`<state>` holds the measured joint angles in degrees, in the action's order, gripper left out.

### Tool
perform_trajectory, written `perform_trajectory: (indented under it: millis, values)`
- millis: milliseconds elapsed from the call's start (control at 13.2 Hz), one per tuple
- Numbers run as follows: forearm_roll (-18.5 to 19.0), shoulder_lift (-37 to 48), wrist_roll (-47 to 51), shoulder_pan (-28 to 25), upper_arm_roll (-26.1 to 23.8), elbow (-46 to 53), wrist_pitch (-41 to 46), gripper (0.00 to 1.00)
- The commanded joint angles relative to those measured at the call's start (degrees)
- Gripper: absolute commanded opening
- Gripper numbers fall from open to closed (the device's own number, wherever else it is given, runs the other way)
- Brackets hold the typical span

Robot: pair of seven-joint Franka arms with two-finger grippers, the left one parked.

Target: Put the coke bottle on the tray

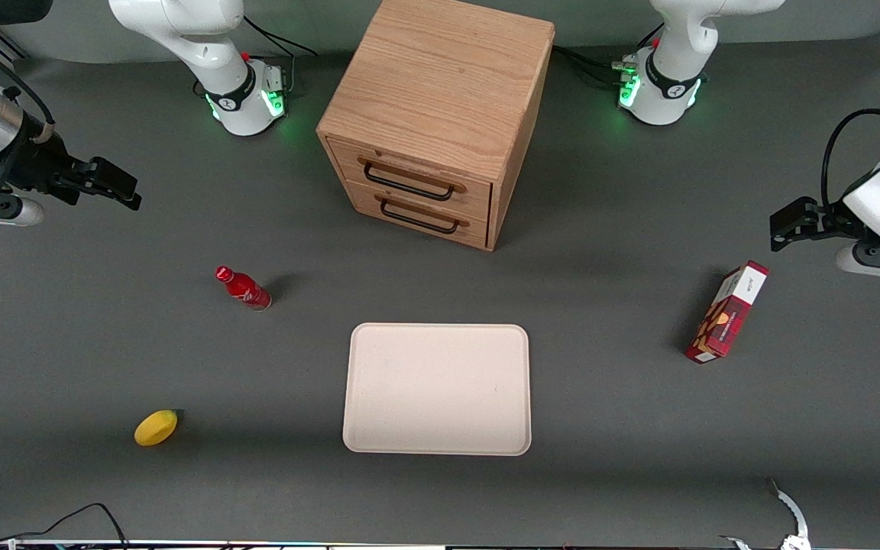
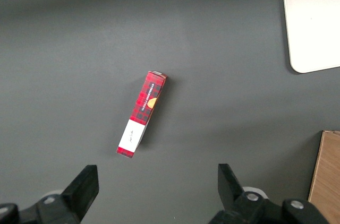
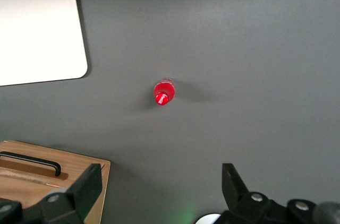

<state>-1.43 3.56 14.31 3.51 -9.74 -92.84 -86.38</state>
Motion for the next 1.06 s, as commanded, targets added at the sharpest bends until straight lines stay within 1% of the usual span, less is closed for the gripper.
perform_trajectory:
  millis: [0,228,304,380,684,911,987]
  values:
    - [-1.3,-0.8,0.1,-0.5,0.3,2.3,2.1,1.00]
    - [-1.2,-1.5,-0.5,-0.6,0.2,0.9,2.0,1.00]
    - [-1.1,-1.5,-0.5,-0.7,0.1,-0.9,0.9,1.00]
    - [-1.1,-1.5,-0.5,-0.6,0.0,-4.2,-2.9,1.00]
    - [-1.2,-0.6,0.3,-0.7,-0.2,-22.7,-24.4,1.00]
    - [-1.4,-2.7,2.2,-1.4,-0.5,-33.2,-41.6,1.00]
    - [-1.4,-4.1,3.3,-1.5,-0.5,-35.2,-45.2,1.00]
